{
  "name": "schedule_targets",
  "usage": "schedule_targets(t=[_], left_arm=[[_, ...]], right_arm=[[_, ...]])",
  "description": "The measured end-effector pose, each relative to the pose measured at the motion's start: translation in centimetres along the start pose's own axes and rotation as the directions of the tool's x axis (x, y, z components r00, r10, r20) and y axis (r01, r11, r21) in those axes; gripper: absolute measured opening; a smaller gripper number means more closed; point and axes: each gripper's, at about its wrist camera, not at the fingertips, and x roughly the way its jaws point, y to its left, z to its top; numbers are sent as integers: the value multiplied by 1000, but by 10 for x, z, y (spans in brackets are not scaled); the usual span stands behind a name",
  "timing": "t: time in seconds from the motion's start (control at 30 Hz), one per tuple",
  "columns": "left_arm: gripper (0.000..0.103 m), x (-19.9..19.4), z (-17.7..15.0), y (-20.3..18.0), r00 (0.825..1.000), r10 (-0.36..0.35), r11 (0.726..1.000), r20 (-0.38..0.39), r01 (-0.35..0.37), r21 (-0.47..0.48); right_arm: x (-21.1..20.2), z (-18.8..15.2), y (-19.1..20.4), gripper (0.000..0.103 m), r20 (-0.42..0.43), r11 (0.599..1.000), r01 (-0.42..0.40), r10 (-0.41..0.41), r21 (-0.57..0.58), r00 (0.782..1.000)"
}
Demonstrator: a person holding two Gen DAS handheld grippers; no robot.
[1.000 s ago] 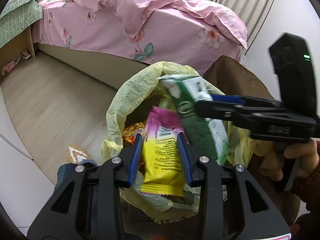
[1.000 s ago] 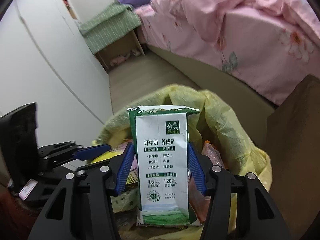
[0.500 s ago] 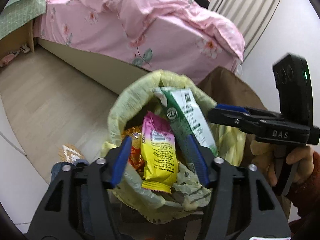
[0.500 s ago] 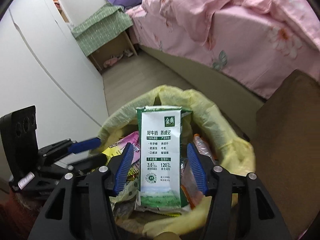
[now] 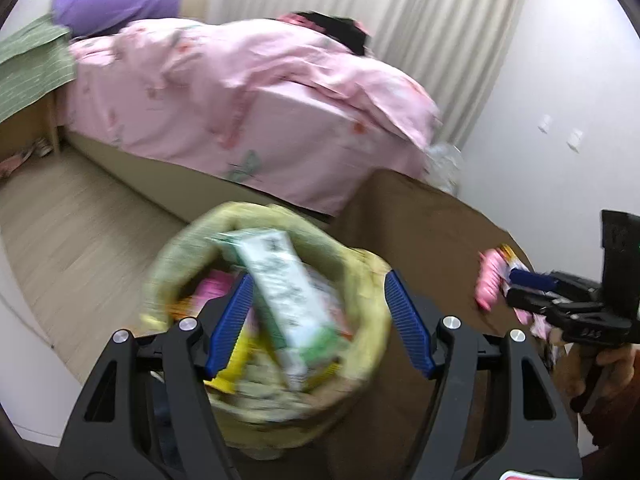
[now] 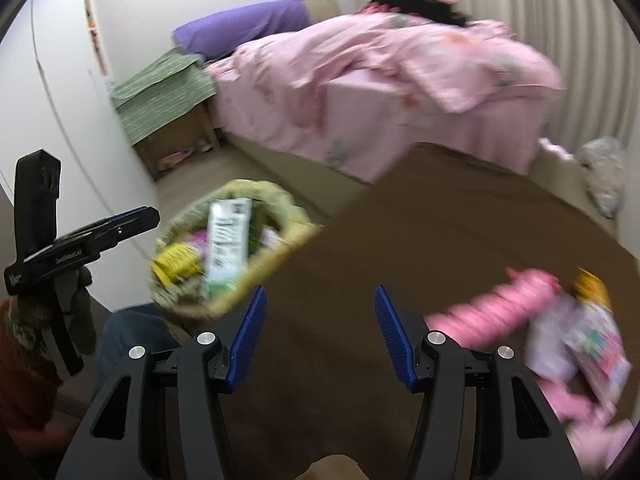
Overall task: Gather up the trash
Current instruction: 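Move both tools back over the table toward the remaining trash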
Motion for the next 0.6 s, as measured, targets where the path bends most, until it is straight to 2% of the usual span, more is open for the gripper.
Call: schedule_targets(t=[0.07,0.13,0.27,0.33,0.47,0.6], left_arm=[[65,11,-5,-22,999,-31,999,-32,32,29],[65,22,-10,-50,996,-62,995,-67,67,73],[65,38,-18,-101,985,-129,975,-111,147,166],[65,45,-21,-129,976,-175,957,-130,200,211],[65,65,-30,-180,941,-275,911,-198,321,260],[65,86,-45,-232,890,-349,844,-295,435,315]], right_arm=[[-30,-22,-21,53,43,996,89,-90,25,995],[-52,-44,-43,53,43,983,165,-169,75,985],[-87,-91,-85,53,19,949,227,-236,218,971],[-104,-116,-104,53,10,926,262,-275,273,961],[-125,-153,-130,53,-29,875,376,-386,304,922],[-135,-179,-156,53,-66,832,422,-428,359,901]])
